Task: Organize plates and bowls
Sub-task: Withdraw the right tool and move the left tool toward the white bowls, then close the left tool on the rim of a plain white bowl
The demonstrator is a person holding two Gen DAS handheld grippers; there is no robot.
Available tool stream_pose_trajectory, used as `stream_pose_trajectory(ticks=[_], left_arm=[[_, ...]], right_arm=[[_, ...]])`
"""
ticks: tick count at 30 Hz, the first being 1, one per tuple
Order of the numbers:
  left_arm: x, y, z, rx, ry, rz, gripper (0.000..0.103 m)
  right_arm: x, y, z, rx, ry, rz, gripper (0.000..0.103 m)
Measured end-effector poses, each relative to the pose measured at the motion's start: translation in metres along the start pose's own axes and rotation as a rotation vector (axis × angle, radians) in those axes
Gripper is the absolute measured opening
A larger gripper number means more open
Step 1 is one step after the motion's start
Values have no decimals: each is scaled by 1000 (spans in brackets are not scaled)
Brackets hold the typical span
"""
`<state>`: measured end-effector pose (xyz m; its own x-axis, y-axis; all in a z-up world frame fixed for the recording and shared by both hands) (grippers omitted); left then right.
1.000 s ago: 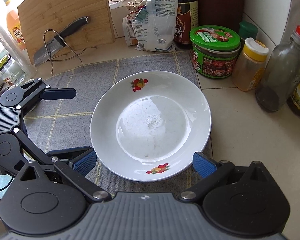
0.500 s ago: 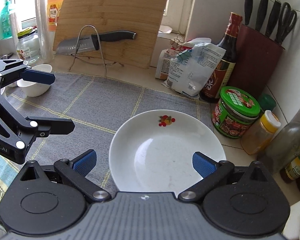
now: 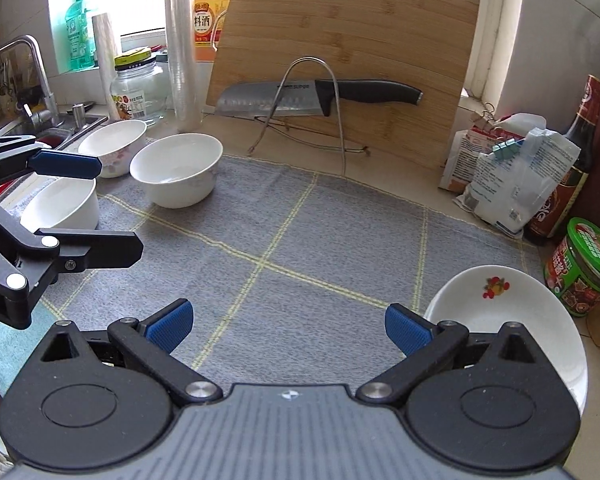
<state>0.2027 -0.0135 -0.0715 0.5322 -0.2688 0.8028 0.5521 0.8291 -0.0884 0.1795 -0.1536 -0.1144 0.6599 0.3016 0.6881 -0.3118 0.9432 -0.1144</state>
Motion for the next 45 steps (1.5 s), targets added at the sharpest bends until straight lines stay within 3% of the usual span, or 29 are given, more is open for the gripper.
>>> stream_pose_trajectory(ticks=[12,24,32,40,45], left_arm=[[-44,103,55,45,62,48,102],[-60,170,44,70,173,88,102],[-64,189,24,36,229,86,100],[-67,189,12,-8,279,50,90],[-69,187,8,-43,304,51,79]], right_arm=[[12,130,-17,61,10,98,103],[27,195,-39,130,-12,204,103],[33,223,-55,147,-21,244,103],[40,236,-63,150,-30,277,103],[41,239,-65,167,-27,291,94]])
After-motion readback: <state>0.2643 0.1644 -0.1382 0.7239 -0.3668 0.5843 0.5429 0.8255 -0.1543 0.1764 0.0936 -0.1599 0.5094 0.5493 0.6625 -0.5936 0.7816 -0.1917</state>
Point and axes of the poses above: each gripper's, at about its wrist camera, not at the fingertips, and z roughly against the way its jaws point, y to its left, x to its top, the point moved 9 cm from there along -z, roughly the way its jaws point, and after that the axes turned 7 degrees about -x, right-handed, at the moved point
